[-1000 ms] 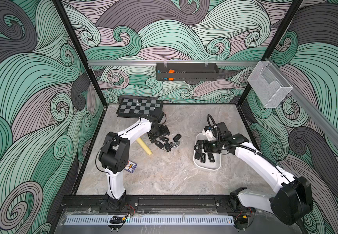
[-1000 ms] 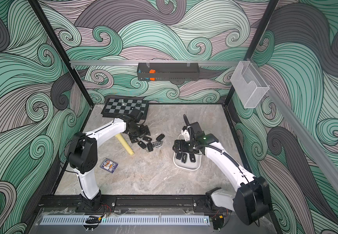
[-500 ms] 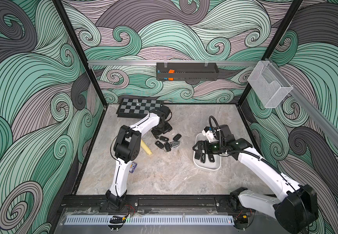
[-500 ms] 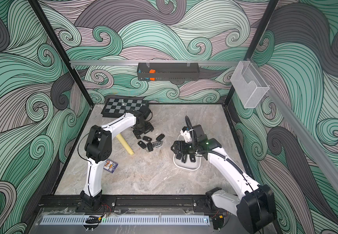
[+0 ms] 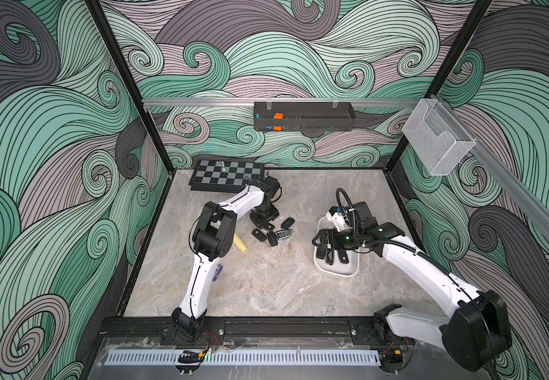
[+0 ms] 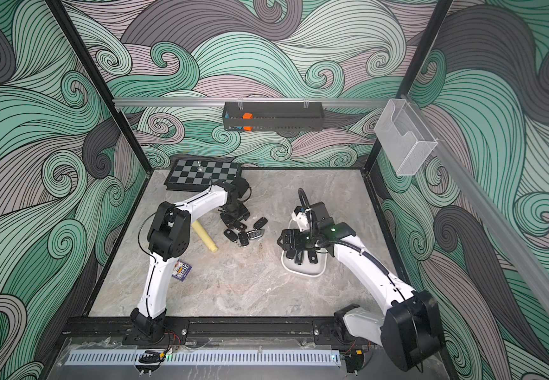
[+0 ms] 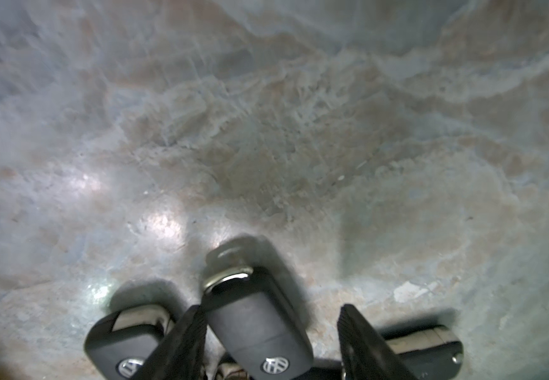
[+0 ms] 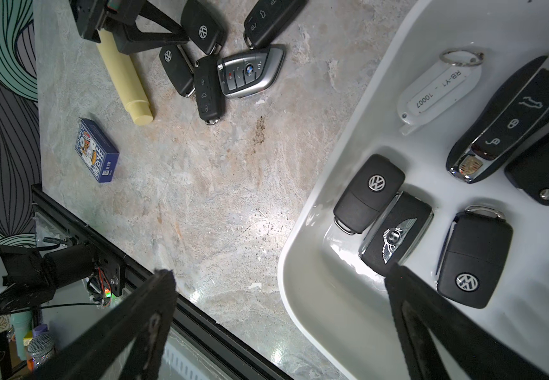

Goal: Place the car key into the storage box
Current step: Pick up the car key from the center of the board.

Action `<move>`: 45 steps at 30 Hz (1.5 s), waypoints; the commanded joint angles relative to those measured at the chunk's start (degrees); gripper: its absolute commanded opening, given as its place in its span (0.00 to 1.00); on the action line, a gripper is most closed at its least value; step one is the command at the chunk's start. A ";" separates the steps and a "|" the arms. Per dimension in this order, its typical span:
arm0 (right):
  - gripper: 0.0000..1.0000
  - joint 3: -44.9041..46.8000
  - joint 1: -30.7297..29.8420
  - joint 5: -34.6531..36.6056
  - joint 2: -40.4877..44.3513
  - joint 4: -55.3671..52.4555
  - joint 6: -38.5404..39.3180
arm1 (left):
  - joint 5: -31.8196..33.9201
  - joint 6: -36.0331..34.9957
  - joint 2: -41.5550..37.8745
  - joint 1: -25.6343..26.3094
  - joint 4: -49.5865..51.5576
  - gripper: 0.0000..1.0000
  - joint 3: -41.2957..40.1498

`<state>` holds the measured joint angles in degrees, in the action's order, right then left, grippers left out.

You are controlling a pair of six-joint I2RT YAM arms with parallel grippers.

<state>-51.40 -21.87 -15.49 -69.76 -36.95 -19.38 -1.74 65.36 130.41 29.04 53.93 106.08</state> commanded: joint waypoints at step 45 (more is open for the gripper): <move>0.99 -0.85 13.47 10.61 4.29 -10.83 -0.22 | -5.88 -13.13 -11.98 4.20 -6.65 0.20 -1.03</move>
<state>-51.79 -10.33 -8.38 -64.99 -44.34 -19.05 -3.53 54.22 121.75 31.57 50.39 106.00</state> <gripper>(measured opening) 0.991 0.352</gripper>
